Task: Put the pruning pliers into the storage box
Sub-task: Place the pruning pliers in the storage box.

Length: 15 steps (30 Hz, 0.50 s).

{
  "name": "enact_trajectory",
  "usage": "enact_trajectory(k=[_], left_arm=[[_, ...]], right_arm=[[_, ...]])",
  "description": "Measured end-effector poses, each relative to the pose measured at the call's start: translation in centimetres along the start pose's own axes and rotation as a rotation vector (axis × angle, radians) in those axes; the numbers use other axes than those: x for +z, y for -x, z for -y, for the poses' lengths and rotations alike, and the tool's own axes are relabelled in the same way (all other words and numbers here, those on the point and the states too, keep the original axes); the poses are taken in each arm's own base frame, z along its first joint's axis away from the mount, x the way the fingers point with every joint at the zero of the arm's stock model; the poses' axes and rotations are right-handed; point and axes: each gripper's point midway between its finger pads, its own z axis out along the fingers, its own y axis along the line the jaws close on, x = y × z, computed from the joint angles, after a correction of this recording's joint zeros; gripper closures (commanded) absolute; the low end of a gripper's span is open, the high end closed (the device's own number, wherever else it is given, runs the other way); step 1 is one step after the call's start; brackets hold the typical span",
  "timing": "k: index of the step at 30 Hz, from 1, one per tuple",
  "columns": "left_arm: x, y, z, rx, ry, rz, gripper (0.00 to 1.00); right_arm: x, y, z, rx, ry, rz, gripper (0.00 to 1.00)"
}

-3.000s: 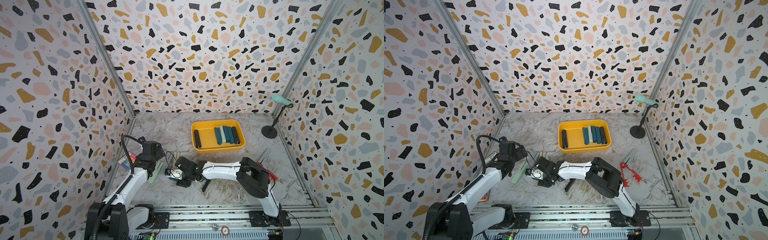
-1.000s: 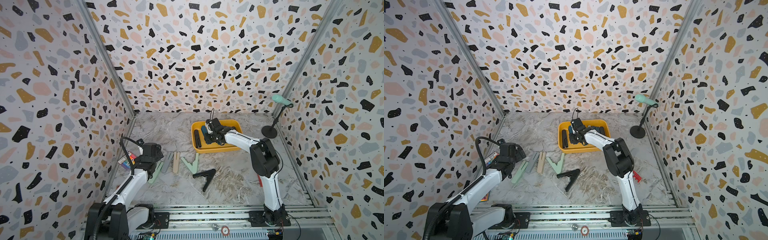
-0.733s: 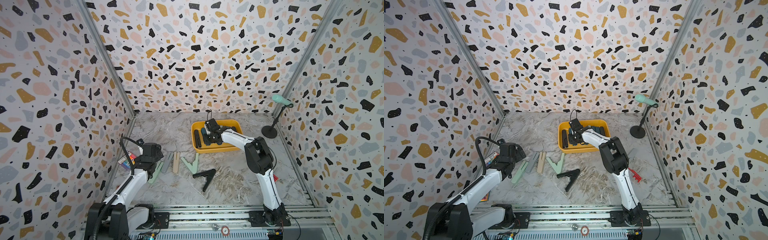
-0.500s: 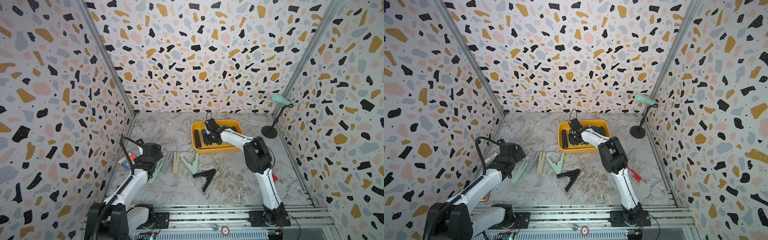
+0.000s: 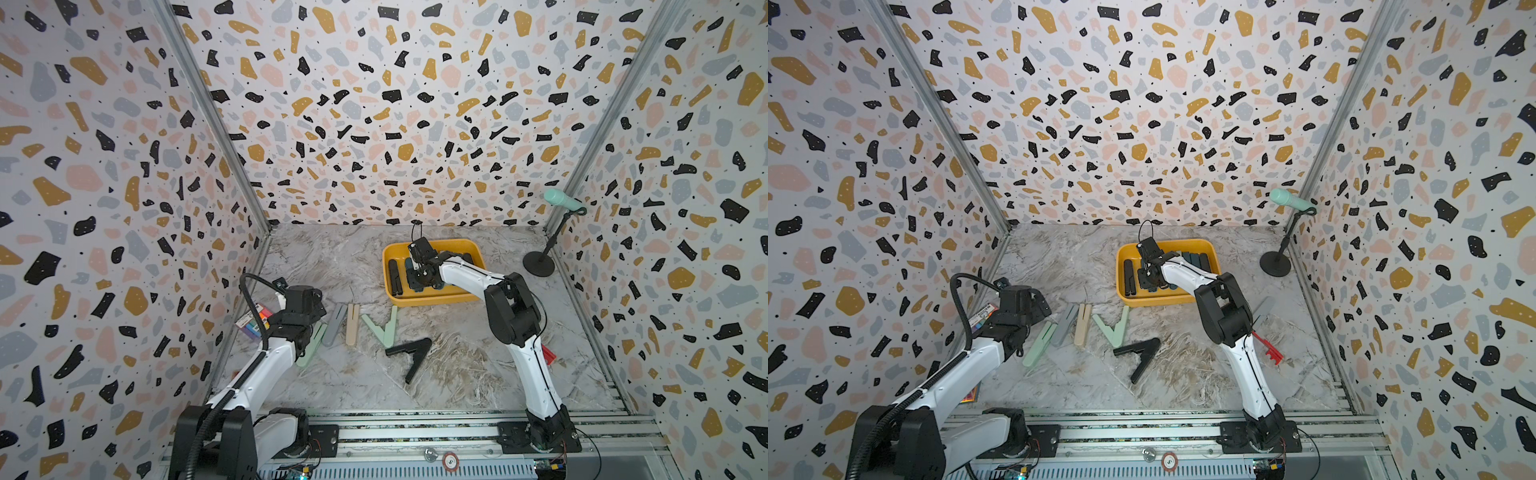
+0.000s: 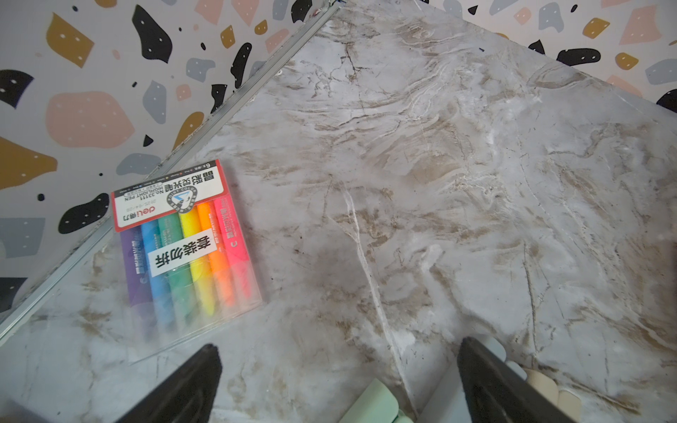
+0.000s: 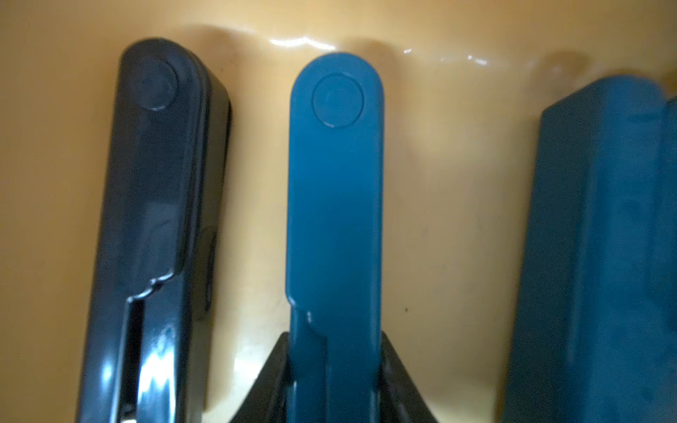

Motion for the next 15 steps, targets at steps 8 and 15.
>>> enact_trajectory(k=[8,15], left_arm=[[0.2,0.1,0.0,-0.004,0.008,0.010,0.01],[0.4,-0.3,-0.2,-0.005,0.010,0.007,0.00]], right_arm=[[0.0,0.0,-0.6,0.053,0.013,0.004,0.73],[-0.1,0.4,-1.4,0.107,0.037,0.021,0.55]])
